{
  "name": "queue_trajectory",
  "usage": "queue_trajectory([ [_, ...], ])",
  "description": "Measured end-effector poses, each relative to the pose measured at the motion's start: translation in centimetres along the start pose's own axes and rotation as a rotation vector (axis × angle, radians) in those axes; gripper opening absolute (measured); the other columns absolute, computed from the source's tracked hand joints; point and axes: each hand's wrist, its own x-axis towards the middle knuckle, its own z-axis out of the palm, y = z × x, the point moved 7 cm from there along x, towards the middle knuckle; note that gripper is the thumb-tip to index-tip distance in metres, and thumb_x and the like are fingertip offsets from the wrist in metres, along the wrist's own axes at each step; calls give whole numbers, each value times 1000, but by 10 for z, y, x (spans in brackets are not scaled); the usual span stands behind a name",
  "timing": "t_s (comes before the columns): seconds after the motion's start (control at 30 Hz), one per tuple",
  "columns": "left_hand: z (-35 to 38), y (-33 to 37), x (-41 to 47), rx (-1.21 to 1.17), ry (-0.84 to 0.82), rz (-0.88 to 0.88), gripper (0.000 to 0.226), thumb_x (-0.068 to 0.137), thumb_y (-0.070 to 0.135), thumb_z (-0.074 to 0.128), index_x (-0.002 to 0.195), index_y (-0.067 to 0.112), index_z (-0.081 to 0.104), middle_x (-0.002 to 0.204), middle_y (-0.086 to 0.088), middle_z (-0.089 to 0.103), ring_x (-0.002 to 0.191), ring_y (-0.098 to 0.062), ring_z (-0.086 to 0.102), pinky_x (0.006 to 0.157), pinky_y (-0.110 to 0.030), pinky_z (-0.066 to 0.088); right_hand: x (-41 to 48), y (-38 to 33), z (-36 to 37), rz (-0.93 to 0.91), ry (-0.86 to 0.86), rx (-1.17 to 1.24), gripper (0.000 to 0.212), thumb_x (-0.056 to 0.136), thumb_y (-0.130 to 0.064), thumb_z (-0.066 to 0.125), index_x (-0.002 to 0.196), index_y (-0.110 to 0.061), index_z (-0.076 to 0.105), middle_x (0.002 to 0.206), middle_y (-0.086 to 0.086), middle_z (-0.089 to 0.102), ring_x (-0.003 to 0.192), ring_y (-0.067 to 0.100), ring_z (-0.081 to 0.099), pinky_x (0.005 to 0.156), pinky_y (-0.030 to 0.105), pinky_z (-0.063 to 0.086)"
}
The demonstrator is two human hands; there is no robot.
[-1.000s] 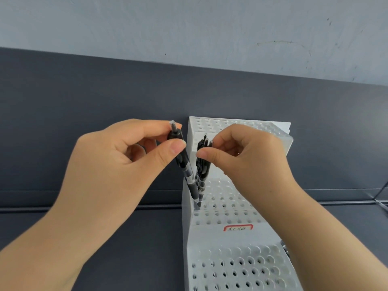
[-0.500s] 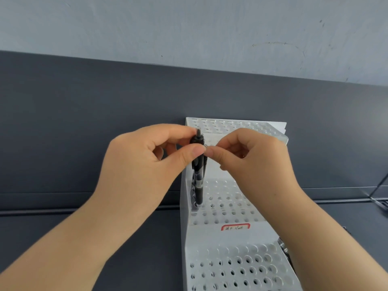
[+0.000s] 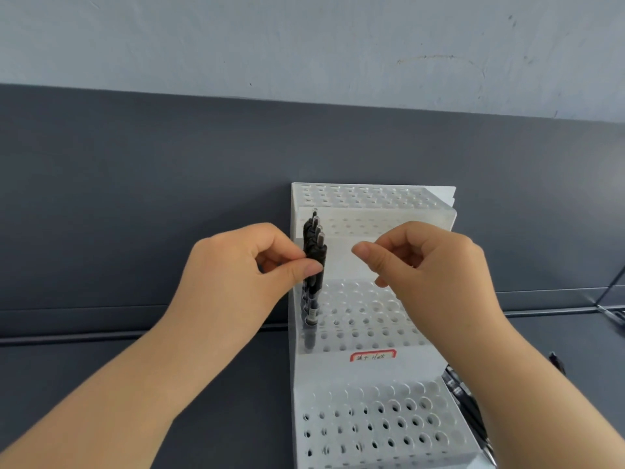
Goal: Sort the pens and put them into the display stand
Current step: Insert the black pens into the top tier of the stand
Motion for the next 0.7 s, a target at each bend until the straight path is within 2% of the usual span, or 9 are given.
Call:
queue_trajectory([
  [0.1, -5, 12, -6, 97, 55, 105, 11, 68, 33, 78, 65, 30, 67, 64, 16, 64, 62, 4, 55, 56, -2, 38, -1, 6, -4, 3, 0, 4, 24, 68, -51, 68, 64, -28, 62, 67, -19, 65, 61, 2, 60, 53, 5, 42],
  [0.17, -3, 28, -11, 250, 93, 270, 11, 72, 34, 74, 68, 26, 68, 53, 12, 56, 60, 2, 52, 57, -4, 38, -2, 11, -7, -1, -9, 0, 24, 69, -50, 69, 64, -27, 63, 66, -19, 65, 60, 1, 59, 53, 6, 42],
  [0.27, 15, 51, -24, 403, 112, 494, 20, 84, 32, 69, 71, 17, 68, 63, 10, 58, 62, -6, 47, 61, -21, 41, -5, 23, -13, -6, -28, -4, 23, 71, -47, 71, 65, -26, 64, 63, -14, 65, 58, 3, 60, 54, 6, 42],
  [0.37, 46, 73, -36, 430, 89, 652, 18, 87, 24, 64, 74, 12, 68, 66, 4, 60, 63, -13, 52, 60, -30, 43, -8, 38, -26, -12, -51, -18, 22, 72, -44, 71, 66, -24, 65, 55, -7, 63, 56, 4, 60, 53, 6, 42],
  [0.47, 89, 92, -45, 465, 17, 711, 16, 89, 15, 62, 76, 8, 68, 67, -3, 60, 62, -22, 55, 53, -37, 46, -12, 61, -49, -7, -62, -43, 23, 69, -47, 65, 66, -24, 64, 55, -9, 63, 58, 1, 58, 54, 6, 41],
  [0.57, 138, 106, -51, 510, -78, 690, 7, 78, 3, 69, 74, 8, 66, 65, -4, 57, 61, -24, 53, 47, -38, 46, -11, 97, -80, 44, -57, -77, 20, 73, -43, 66, 65, -25, 64, 57, -12, 63, 58, 0, 58, 53, 6, 41],
  [0.7, 210, 111, -58, 588, -221, 645, 25, 58, -2, 81, 70, 12, 63, 63, -2, 54, 59, -22, 51, 45, -36, 45, -10, 156, -122, 120, -65, -174, 22, 78, -40, 70, 65, -25, 63, 55, -10, 61, 59, -2, 55, 53, 5, 39],
])
